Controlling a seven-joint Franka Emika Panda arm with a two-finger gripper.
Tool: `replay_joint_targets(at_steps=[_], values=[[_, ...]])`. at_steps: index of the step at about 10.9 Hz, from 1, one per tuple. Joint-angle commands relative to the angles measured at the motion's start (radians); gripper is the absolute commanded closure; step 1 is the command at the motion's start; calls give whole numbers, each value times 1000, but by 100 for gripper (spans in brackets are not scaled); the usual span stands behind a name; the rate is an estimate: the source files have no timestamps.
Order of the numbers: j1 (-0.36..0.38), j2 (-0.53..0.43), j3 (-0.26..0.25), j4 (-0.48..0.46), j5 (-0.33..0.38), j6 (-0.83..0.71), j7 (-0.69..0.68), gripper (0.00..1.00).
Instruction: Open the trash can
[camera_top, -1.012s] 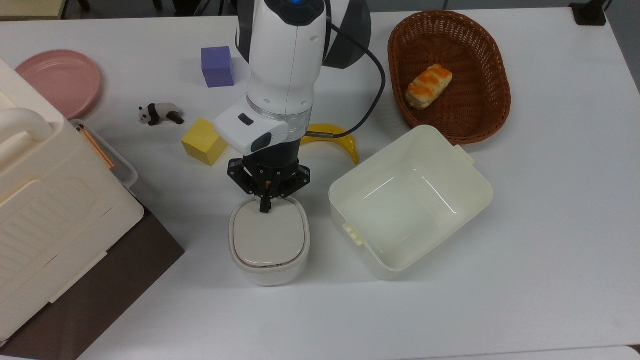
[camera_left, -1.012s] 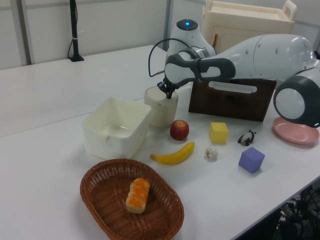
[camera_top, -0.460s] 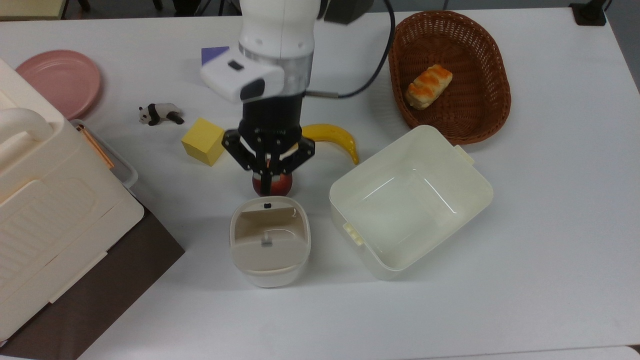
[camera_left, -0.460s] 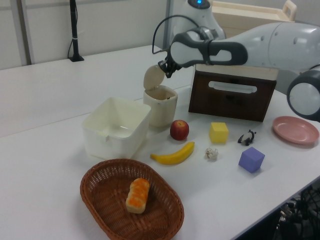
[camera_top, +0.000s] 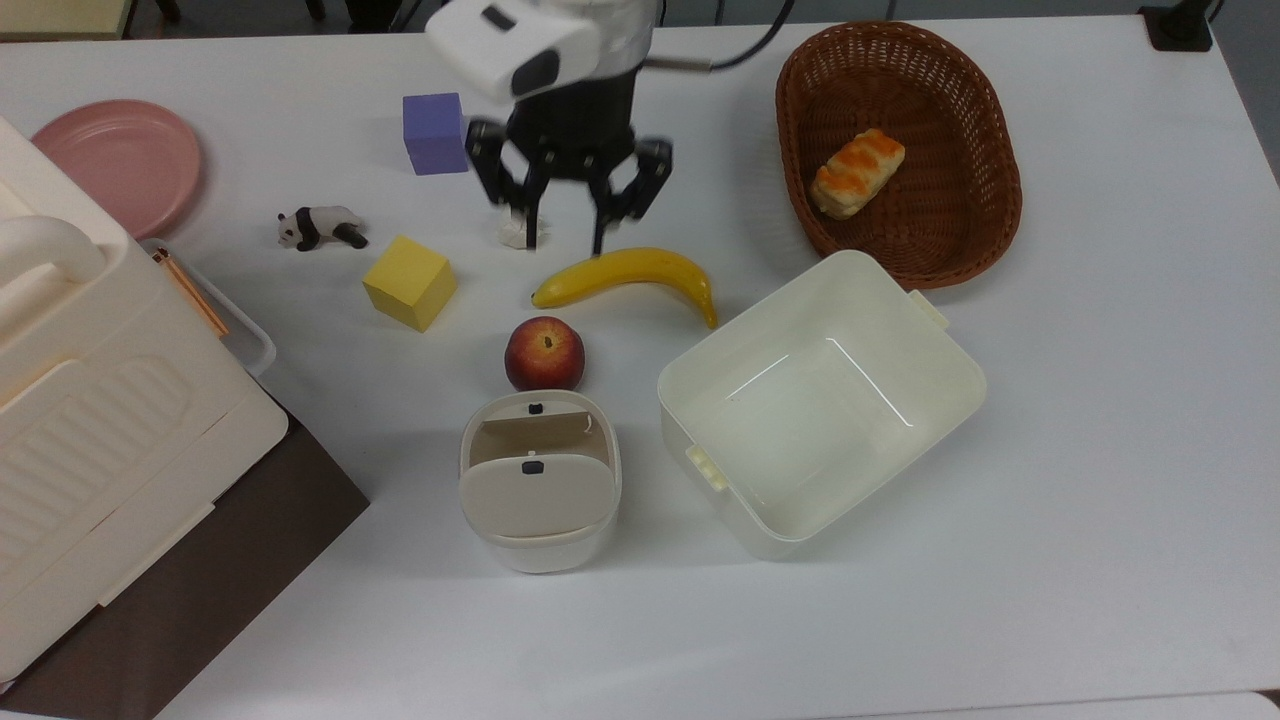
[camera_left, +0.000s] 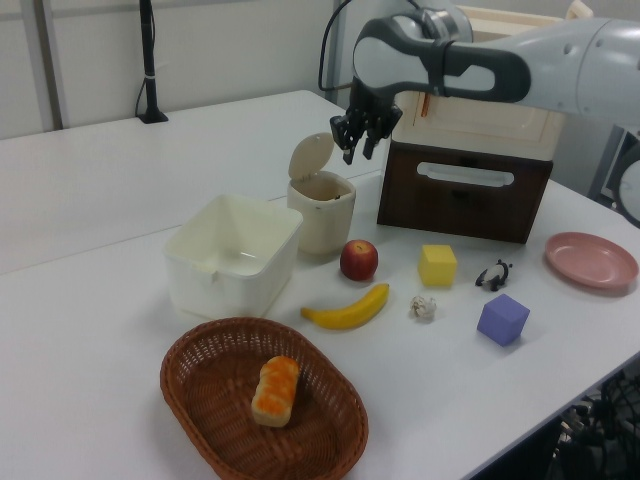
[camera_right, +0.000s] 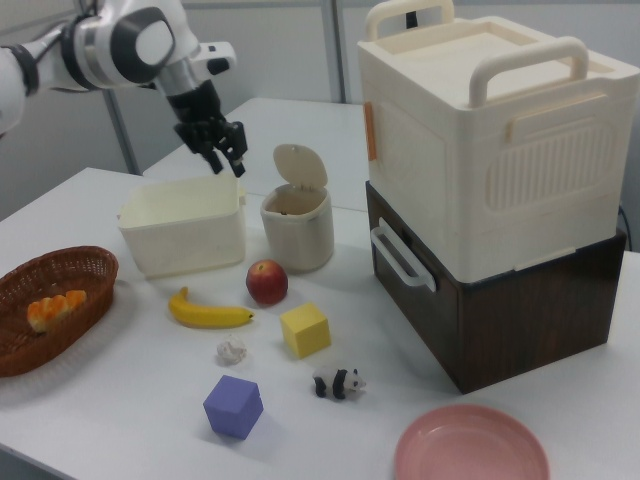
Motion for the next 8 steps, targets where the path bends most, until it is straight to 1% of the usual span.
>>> replay_joint_targets(at_steps=[1, 2, 3, 6, 8], values=[[0, -149, 8, -89, 21, -196, 11, 0], [-3, -181, 3, -90, 27, -250, 11, 0], [-6, -201, -8, -98, 45, -269, 14, 0], [-33, -255, -48, -116, 127, -263, 15, 0], [-55, -268, -51, -121, 166, -260, 15, 0]])
